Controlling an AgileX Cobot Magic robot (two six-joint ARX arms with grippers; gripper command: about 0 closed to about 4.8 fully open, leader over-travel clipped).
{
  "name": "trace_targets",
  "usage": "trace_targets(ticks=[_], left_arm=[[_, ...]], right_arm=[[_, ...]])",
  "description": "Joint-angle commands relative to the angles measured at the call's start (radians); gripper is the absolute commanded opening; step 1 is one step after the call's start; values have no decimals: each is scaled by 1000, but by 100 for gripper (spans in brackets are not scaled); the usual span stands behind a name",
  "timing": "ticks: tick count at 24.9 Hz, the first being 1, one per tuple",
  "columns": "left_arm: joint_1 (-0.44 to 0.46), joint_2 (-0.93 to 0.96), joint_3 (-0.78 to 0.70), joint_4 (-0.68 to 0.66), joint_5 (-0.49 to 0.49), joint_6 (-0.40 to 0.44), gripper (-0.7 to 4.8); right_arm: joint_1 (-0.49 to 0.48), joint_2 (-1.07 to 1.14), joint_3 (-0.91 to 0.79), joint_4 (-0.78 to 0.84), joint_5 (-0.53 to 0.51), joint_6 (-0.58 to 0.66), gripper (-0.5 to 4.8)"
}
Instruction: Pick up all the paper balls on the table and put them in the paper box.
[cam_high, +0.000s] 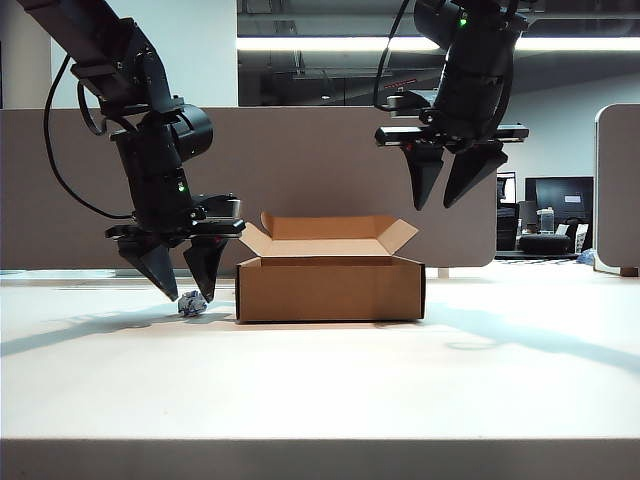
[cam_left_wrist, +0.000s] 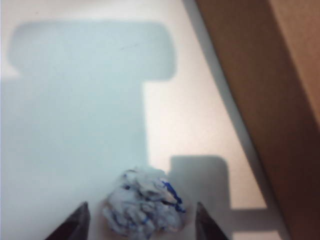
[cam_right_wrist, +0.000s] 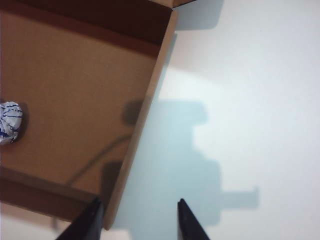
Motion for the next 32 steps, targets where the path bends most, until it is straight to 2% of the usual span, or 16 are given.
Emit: trace_targets(ticks=[1,2,9,11,20,22,27,29,32], left_arm=[[0,-2,3,1,-3,0,212],[0,-2,3,1,-3,0,178],[0,-2,3,2,-3,1,140],[0,-2,3,2,-3,1,97],[0,-2,3,11,-3,1,77],[0,-2,3,14,-3,1,47],[0,-2,3,21,-3,1,46],[0,-2,3,21,-3,1,19],[0,-2,3,22,-5,5,16]], right_arm=[[0,-8,5,11,2,-3,207],[0,-8,5,11,2,-3,207],[-1,-8,5,10,2,-3,207],[-1,-8,5,10,2,-3,207],[-1,-8,5,10,2,-3,207],[-1,-8,5,10,2,-3,207],[-1,-8,5,10,2,-3,207],[-1,-8,5,10,2,-3,207],[-1,-8,5,10,2,-3,207]])
